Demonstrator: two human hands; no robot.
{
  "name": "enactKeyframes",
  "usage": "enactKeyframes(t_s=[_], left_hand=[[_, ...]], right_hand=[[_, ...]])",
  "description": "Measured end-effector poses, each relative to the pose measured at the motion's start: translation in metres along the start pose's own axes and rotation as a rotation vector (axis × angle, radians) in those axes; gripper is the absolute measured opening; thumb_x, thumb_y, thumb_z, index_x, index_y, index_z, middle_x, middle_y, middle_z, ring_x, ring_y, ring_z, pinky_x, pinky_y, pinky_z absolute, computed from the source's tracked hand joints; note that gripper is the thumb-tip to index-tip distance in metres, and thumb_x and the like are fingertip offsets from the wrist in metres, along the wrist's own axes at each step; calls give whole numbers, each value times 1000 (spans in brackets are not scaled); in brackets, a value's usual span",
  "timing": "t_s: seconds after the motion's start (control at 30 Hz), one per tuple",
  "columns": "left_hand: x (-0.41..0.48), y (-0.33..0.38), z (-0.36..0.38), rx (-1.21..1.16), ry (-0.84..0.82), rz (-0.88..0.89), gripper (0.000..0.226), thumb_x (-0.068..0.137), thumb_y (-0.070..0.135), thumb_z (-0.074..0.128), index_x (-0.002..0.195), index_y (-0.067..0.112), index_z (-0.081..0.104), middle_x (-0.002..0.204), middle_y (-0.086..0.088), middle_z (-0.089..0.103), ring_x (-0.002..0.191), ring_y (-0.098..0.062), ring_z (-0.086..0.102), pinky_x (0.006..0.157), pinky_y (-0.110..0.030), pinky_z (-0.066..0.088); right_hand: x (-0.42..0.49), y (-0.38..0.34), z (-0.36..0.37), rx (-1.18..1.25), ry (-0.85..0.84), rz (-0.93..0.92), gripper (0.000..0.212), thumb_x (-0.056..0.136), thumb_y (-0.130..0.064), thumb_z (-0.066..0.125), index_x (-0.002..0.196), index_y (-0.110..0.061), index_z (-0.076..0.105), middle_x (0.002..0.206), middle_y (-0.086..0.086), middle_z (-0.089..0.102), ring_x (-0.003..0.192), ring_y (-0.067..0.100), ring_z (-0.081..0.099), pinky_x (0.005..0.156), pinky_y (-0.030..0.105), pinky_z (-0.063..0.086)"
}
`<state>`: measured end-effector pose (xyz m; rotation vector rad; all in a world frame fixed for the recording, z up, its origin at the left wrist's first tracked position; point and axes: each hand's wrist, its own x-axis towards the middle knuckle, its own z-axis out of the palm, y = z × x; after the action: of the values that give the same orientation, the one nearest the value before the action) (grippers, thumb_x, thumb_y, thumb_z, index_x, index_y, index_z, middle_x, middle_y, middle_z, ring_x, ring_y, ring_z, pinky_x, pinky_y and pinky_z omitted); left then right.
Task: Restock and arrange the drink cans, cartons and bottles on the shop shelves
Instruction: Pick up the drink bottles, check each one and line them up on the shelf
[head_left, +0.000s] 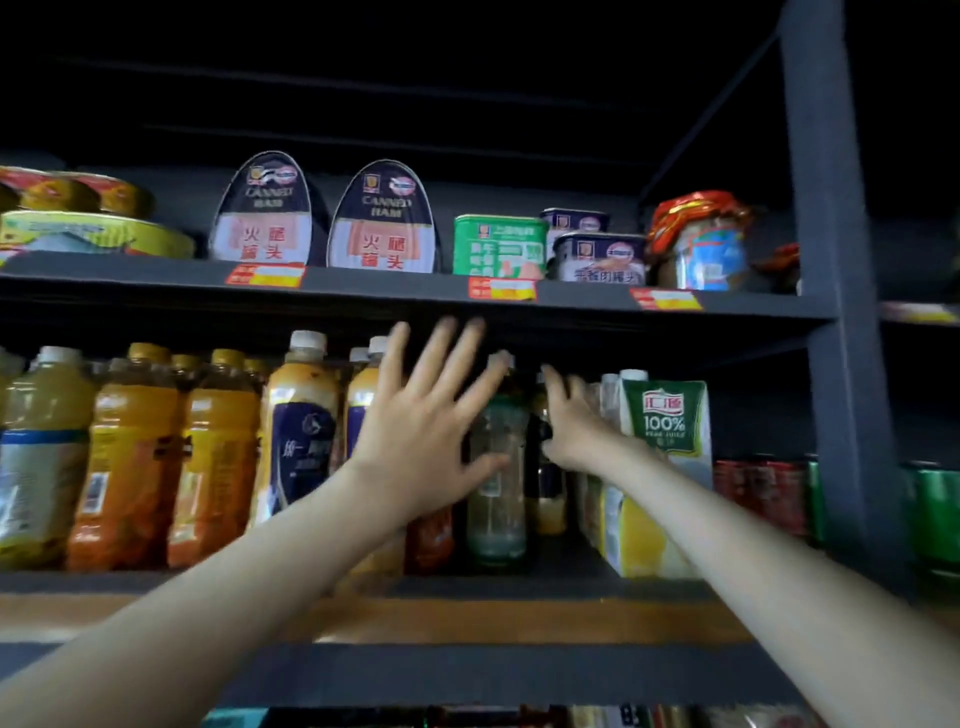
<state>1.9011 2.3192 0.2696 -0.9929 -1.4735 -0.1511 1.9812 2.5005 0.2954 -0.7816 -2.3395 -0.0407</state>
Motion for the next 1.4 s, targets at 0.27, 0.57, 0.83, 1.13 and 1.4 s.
enactKeyframes(t_s=[0.27,0.57,0.83,1.13,1.4], left_hand=[[14,32,44,201,-434,45,105,83,79,36,148,28,-27,155,-11,-33,145,-31,-25,93,-59,-34],[15,29,47,132,-459,75,110,82,78,39,140,23,-37,146,-10,-42,145,-31,-24,104,-60,-26],[9,25,53,16,-363,132,123,72,77,58,149,19,-18,148,-18,-30,149,-36,2,114,-59,-8],[5,19,62,-5,-281,135,133,39,76,79,147,13,33,150,-23,35,130,-37,48,105,-61,22],[7,23,51,50,-309,105,123,64,78,65,148,21,-4,160,-20,8,146,-34,22,114,-58,-3]], right_hand=[[25,5,30,-135,-121,-5,109,85,3,63,152,-36,-15,158,9,-27,148,31,-13,117,48,13],[53,16,53,-122,-115,-1,97,88,1,55,154,-29,-9,157,12,-29,147,35,-17,119,47,5],[72,17,60,-69,-83,45,85,93,1,47,155,-30,-2,156,20,-25,145,46,-7,117,50,22],[63,8,58,69,133,80,66,94,-9,51,148,-31,20,150,15,5,134,37,17,98,44,40],[36,-2,44,37,183,61,63,92,-6,49,144,-31,23,146,20,14,134,36,16,98,43,41]])
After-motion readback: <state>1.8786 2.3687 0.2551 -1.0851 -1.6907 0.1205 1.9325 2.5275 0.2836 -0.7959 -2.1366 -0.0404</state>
